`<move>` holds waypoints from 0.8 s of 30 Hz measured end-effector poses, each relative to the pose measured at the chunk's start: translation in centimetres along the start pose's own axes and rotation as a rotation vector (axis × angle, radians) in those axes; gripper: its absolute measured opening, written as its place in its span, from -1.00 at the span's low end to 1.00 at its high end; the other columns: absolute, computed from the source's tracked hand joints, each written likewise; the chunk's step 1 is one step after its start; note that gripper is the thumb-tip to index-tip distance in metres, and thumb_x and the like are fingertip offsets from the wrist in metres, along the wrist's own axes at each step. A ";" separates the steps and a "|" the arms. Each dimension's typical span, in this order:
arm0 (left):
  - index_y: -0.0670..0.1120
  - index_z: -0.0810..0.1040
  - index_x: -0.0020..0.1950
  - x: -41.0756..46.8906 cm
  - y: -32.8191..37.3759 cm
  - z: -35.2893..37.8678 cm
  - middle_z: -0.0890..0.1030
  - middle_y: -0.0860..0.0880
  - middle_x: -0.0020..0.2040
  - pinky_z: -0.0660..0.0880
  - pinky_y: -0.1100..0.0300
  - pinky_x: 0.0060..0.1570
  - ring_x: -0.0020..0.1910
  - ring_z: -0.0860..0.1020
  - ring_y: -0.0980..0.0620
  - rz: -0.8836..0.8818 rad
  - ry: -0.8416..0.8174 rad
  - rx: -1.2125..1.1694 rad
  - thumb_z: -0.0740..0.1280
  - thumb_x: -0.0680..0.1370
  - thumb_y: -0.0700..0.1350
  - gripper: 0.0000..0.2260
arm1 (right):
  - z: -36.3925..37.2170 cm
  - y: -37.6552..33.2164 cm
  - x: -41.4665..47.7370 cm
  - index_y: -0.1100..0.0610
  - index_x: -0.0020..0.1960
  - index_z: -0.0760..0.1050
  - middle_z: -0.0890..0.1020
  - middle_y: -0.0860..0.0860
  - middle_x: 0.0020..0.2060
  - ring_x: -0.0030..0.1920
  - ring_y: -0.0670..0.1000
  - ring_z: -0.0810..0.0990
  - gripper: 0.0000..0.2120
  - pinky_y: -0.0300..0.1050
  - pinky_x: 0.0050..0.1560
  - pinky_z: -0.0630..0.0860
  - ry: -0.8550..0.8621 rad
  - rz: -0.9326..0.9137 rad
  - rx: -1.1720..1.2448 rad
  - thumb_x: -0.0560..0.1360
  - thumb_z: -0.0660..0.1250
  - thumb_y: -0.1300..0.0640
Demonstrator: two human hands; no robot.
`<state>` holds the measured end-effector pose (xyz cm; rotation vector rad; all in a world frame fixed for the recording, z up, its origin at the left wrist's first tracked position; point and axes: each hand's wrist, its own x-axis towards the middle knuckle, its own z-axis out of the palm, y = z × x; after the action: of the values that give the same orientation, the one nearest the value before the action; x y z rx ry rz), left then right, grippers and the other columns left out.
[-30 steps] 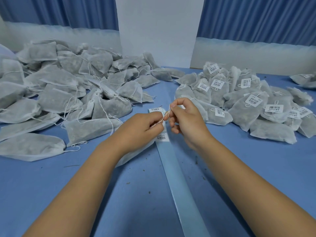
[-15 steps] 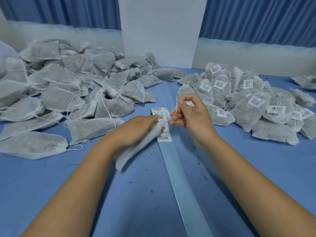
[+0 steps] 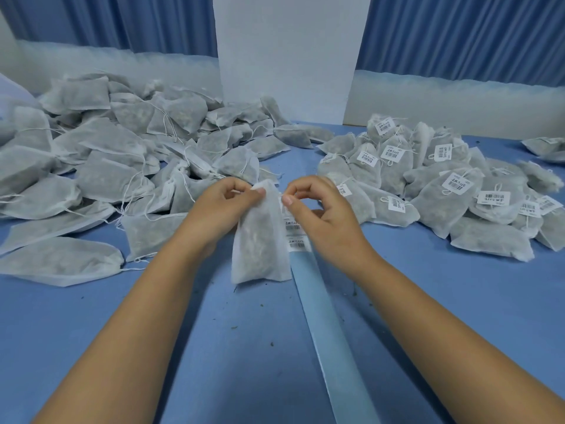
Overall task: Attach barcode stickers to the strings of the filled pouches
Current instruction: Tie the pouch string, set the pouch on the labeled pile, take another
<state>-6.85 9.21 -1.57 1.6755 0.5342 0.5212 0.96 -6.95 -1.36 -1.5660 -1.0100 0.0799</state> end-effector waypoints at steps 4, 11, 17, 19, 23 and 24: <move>0.02 0.54 -0.20 -0.2 0.2 0.6 0.52 0.06 -0.34 0.36 0.17 -0.31 -0.35 0.45 0.07 -0.028 0.065 -0.116 0.42 0.54 0.01 -0.84 | 0.7 -0.2 -0.5 -0.09 -0.10 0.53 0.48 -0.11 0.08 0.24 -0.15 0.43 -0.82 -0.35 -0.03 0.46 -0.064 -0.013 -0.050 0.54 0.38 0.20; -0.06 0.55 -0.06 -0.4 0.8 1.1 0.57 -0.07 -0.18 0.43 0.08 -0.13 -0.17 0.51 -0.04 -0.065 0.095 -0.278 0.37 0.58 0.00 -0.86 | 1.1 0.2 -0.8 -0.10 -0.09 0.55 0.44 -0.17 0.15 0.30 -0.26 0.33 -0.86 -0.39 0.18 0.34 -0.085 0.001 -0.138 0.53 0.40 0.15; -0.09 0.53 -0.05 -0.7 1.2 1.2 0.59 -0.08 -0.15 0.48 0.09 -0.11 -0.14 0.54 -0.04 -0.055 0.085 -0.323 0.36 0.59 -0.02 -0.85 | 1.1 0.4 -0.6 0.04 -0.09 0.57 0.58 -0.22 -0.02 0.16 -0.23 0.46 -0.95 -0.38 0.06 0.34 -0.085 -0.033 -0.144 0.54 0.39 0.16; -0.08 0.53 -0.08 -0.8 1.3 1.2 0.57 -0.11 -0.12 0.46 0.03 -0.05 -0.11 0.53 -0.06 -0.045 0.084 -0.343 0.36 0.60 -0.02 -0.85 | 1.0 0.4 -0.6 0.06 -0.09 0.57 0.61 -0.19 -0.11 -0.02 -0.15 0.53 -0.97 -0.36 -0.05 0.36 -0.093 -0.019 -0.120 0.54 0.38 0.16; -0.10 0.52 -0.04 -1.0 1.3 1.3 0.53 -0.15 -0.07 0.40 -0.02 -0.03 -0.08 0.49 -0.09 -0.041 0.068 -0.337 0.40 0.56 0.03 -0.80 | 0.9 0.5 -0.6 0.03 -0.10 0.58 0.63 -0.20 -0.16 -0.11 -0.13 0.57 -0.95 -0.26 -0.10 0.43 -0.085 0.028 -0.083 0.53 0.40 0.15; -0.10 0.51 -0.03 -1.0 1.3 1.2 0.53 -0.14 -0.08 0.41 -0.02 -0.02 -0.08 0.50 -0.09 -0.048 0.040 -0.325 0.44 0.52 0.07 -0.74 | 1.0 0.6 -0.6 0.02 -0.11 0.58 0.62 -0.22 -0.17 -0.10 -0.14 0.57 -0.93 -0.26 -0.09 0.44 -0.074 0.033 -0.071 0.53 0.40 0.16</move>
<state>-6.86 7.43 -0.49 1.3431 0.4886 0.5745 0.34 -6.54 -2.41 -1.6552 -1.0547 0.1272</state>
